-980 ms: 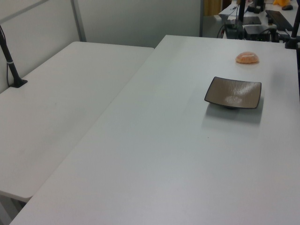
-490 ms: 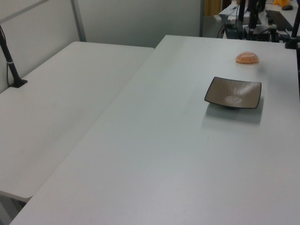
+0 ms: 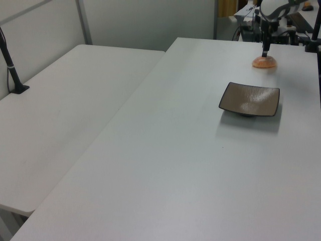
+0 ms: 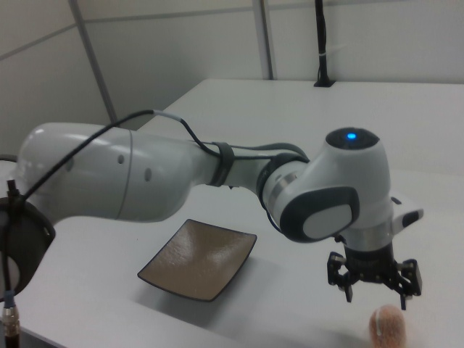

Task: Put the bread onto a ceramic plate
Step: 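Move the open gripper over the orange bread roll and lower it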

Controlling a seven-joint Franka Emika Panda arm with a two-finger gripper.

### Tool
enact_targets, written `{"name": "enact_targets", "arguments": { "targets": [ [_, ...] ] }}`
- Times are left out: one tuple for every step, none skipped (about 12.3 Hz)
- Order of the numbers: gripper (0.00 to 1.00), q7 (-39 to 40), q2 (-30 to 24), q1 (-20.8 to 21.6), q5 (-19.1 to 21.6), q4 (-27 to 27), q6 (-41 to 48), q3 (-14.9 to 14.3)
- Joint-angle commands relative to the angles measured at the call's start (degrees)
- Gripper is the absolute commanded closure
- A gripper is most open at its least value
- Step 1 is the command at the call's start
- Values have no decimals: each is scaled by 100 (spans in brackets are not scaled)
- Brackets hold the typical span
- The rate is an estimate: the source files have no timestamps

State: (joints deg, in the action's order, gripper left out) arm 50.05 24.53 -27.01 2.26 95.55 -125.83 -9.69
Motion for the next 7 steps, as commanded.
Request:
{"name": "enact_targets", "arguments": {
  "targets": [
    [0,110,174,21,-23,86,-345,-24],
    [0,110,227,12,-24,147,-415,-33],
    [0,101,245,12,-24,200,-485,-33],
    [0,101,288,12,-50,279,-634,-33],
    [0,110,297,3,-102,323,-740,-33],
    [0,110,298,-6,-207,376,-819,-33],
    [0,110,298,-6,-234,376,-829,-33]
  ]
}}
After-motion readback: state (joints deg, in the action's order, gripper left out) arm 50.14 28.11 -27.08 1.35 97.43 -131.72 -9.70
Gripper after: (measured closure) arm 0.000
